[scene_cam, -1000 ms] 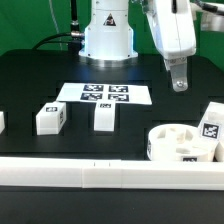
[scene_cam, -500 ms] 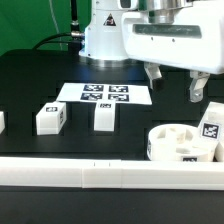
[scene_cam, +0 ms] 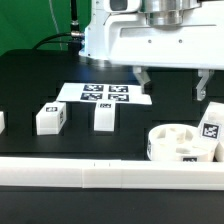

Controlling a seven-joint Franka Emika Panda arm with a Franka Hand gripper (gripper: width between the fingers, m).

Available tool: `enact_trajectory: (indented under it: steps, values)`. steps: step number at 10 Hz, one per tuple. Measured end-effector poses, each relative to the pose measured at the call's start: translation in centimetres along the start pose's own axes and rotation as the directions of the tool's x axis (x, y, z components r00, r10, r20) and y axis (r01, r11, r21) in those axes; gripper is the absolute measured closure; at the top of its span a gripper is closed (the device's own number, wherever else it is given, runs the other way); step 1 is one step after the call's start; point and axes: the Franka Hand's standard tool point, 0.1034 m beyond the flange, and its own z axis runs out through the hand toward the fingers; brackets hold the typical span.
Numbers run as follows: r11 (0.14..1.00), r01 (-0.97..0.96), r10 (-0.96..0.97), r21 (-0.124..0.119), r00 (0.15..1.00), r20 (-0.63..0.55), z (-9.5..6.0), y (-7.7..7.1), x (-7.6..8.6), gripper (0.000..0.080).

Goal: Assemble stool

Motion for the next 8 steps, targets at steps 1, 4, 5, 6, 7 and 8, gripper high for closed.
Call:
enact_trajectory:
  steps: [1,4,5,6,7,8]
  values:
    - [0.989,0.15,-0.15,-0.012,0.989,-0.008,0.1,1.2,0.6,0.0151]
    - [0.917,0.397,-0.398,-0.034,0.917,-0.022,0.2,4.2,1.8,0.0151]
    - [0.895,0.445,-0.445,-0.035,0.895,-0.02,0.2,4.1,1.8,0.0151]
    - [0.884,0.467,-0.468,-0.035,0.884,-0.019,0.2,4.3,1.8,0.0151]
    - [0.884,0.466,-0.467,-0.04,0.884,-0.021,0.3,4.7,1.9,0.0151]
    - [0.889,0.454,-0.456,-0.055,0.89,-0.02,0.8,6.6,1.6,0.0151]
